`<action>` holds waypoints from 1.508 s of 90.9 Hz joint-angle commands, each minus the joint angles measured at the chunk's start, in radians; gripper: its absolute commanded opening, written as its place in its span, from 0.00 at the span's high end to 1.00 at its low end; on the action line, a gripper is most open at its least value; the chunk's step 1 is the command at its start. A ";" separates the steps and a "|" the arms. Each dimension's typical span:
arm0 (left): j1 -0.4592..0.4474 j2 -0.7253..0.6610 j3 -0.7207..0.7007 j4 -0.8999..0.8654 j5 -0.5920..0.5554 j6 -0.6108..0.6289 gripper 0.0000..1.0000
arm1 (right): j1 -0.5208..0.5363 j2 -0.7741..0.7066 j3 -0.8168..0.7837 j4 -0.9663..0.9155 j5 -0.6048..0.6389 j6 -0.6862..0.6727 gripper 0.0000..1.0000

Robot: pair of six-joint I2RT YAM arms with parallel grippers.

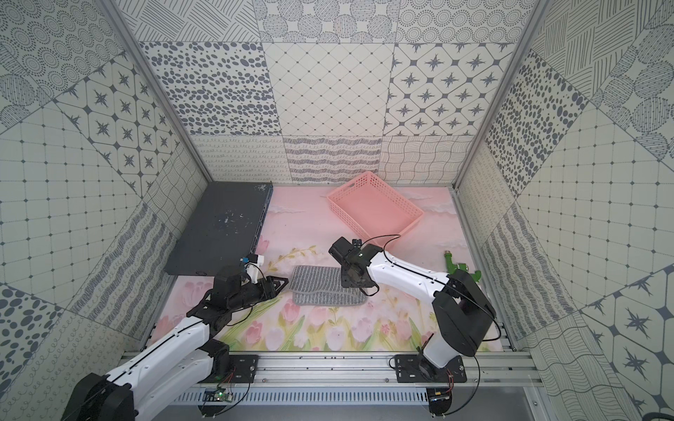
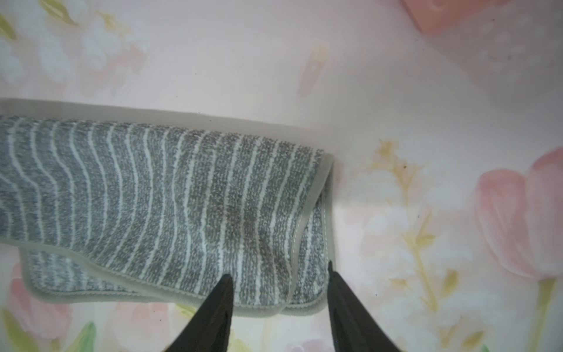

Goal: Fold the square dishcloth
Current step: Fold the cleaning item at the center of the board.

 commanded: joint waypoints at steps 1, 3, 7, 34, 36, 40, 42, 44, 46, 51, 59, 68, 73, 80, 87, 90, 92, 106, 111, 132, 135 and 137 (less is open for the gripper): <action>-0.002 -0.029 0.072 -0.279 -0.105 -0.070 0.47 | 0.014 -0.081 -0.055 0.004 0.043 0.132 0.46; -0.002 -0.024 0.085 -0.313 -0.112 -0.073 0.47 | 0.015 -0.096 -0.068 0.006 0.048 0.155 0.46; -0.002 -0.010 0.108 -0.354 -0.108 -0.076 0.47 | 0.021 -0.128 -0.099 0.014 0.055 0.201 0.45; -0.012 0.248 0.216 -0.341 0.048 0.001 0.48 | 0.054 -0.362 -0.394 0.259 0.008 0.462 0.42; -0.014 0.265 0.222 -0.337 0.053 0.009 0.48 | 0.055 -0.377 -0.414 0.281 0.002 0.477 0.42; -0.018 0.297 0.230 -0.328 0.054 0.020 0.48 | 0.055 -0.402 -0.449 0.325 -0.010 0.501 0.42; -0.021 0.309 0.231 -0.323 0.053 0.024 0.48 | 0.055 -0.413 -0.466 0.348 -0.016 0.511 0.42; -0.023 0.322 0.231 -0.315 0.053 0.027 0.49 | 0.055 -0.421 -0.481 0.368 -0.022 0.520 0.43; -0.024 0.333 0.232 -0.308 0.053 0.029 0.49 | 0.055 -0.429 -0.497 0.388 -0.029 0.531 0.42; -0.027 0.355 0.231 -0.290 0.054 0.031 0.49 | 0.055 -0.443 -0.525 0.439 -0.046 0.550 0.42; -0.033 0.393 0.235 -0.264 0.062 0.032 0.53 | 0.055 -0.447 -0.575 0.519 -0.072 0.582 0.42; -0.047 0.439 0.246 -0.252 0.055 0.036 0.56 | 0.055 -0.436 -0.606 0.597 -0.089 0.607 0.41; -0.057 0.457 0.252 -0.256 0.036 0.040 0.56 | 0.055 -0.427 -0.616 0.623 -0.092 0.618 0.41; -0.075 0.465 0.261 -0.265 -0.009 0.043 0.56 | 0.055 -0.416 -0.623 0.651 -0.094 0.626 0.41; -0.089 0.459 0.276 -0.282 -0.042 0.045 0.55 | 0.055 -0.414 -0.625 0.665 -0.092 0.629 0.41; -0.094 0.452 0.284 -0.292 -0.055 0.045 0.55 | 0.055 -0.414 -0.623 0.666 -0.090 0.628 0.41; -0.098 0.444 0.288 -0.301 -0.065 0.045 0.55 | 0.055 -0.415 -0.622 0.666 -0.090 0.627 0.41; -0.127 0.361 0.339 -0.413 -0.173 0.046 0.53 | 0.055 -0.412 -0.622 0.667 -0.086 0.625 0.41; -0.130 0.336 0.357 -0.454 -0.211 0.045 0.49 | 0.055 -0.411 -0.623 0.668 -0.080 0.626 0.41; -0.131 0.413 0.398 -0.504 -0.243 0.080 0.39 | 0.055 -0.397 -0.617 0.681 -0.062 0.625 0.41; -0.131 0.438 0.401 -0.499 -0.234 0.083 0.39 | 0.055 -0.390 -0.616 0.684 -0.062 0.626 0.41; -0.130 0.453 0.403 -0.492 -0.230 0.086 0.39 | 0.055 -0.385 -0.615 0.686 -0.061 0.626 0.41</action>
